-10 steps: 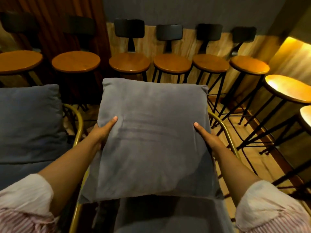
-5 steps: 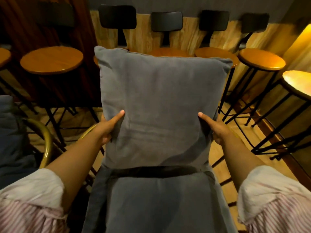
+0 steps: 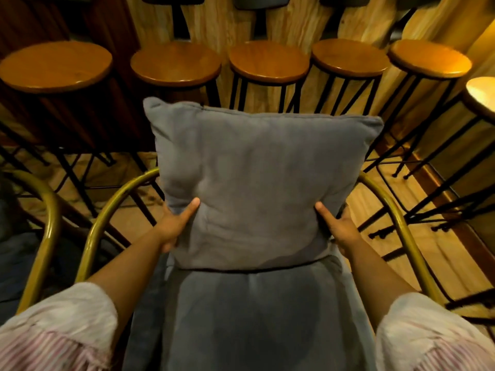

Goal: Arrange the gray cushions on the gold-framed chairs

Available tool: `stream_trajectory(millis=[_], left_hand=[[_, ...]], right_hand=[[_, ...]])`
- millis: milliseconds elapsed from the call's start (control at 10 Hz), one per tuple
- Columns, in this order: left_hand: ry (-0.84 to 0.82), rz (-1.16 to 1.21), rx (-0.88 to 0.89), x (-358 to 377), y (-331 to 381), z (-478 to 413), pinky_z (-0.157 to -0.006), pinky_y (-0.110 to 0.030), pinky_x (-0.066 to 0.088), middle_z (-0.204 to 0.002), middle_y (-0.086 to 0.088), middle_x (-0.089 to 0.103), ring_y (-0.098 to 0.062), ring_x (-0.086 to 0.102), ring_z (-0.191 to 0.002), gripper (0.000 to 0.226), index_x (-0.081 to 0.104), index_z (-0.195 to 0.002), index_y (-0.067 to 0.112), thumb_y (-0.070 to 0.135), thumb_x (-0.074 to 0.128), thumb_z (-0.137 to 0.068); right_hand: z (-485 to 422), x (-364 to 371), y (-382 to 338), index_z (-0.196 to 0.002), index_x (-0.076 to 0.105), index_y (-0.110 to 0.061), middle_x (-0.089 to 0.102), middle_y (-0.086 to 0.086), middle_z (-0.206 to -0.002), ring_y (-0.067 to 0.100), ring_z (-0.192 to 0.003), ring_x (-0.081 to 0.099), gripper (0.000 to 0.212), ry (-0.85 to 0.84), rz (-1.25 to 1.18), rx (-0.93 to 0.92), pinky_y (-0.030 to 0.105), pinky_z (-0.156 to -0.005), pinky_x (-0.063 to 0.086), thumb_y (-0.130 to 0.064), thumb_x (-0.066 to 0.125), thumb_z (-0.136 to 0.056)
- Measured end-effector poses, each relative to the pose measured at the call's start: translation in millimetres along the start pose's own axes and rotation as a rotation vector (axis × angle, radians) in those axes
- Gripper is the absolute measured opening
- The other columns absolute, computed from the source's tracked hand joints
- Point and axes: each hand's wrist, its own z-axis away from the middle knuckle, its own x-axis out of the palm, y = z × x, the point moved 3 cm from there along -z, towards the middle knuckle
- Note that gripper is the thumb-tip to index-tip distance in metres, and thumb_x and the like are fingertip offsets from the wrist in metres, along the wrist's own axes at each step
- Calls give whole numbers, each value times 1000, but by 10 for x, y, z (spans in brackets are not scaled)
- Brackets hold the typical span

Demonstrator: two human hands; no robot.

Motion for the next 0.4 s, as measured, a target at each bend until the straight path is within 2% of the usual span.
stream_trajectory(millis=[100, 200, 300, 400], left_hand=[[79, -110, -70, 30, -142, 3, -115, -55, 27, -162, -6, 14, -34, 23, -145, 100, 1, -153, 19, 54, 61, -81], [121, -166, -23, 55, -54, 123, -111, -54, 34, -158, -16, 24, -41, 32, -139, 87, 9, -152, 13, 47, 56, -88], [137, -197, 14, 76, 0, 322, -110, -44, 36, -156, -16, 27, -39, 34, -139, 72, 16, -151, 6, 35, 51, -94], [27, -202, 23, 88, 37, 688, -107, -37, 34, -154, -16, 32, -36, 36, -138, 62, 20, -149, 3, 23, 48, -97]], right_hand=[[53, 55, 59, -145, 32, -13, 45, 6, -146, 28, -134, 43, 73, -57, 33, -1, 30, -100, 39, -27, 70, -84], [140, 106, 92, -146, 32, -13, 45, 7, -147, 29, -134, 43, 75, -33, 51, 25, 32, -103, 40, -34, 69, -84], [285, 151, 197, -148, 31, -16, 43, 10, -149, 31, -135, 43, 80, -43, 138, 24, 43, -111, 38, -44, 67, -82], [601, 235, 164, -147, 34, -13, 43, 9, -149, 29, -137, 41, 89, -170, 248, 14, 40, -113, 35, -58, 64, -77]])
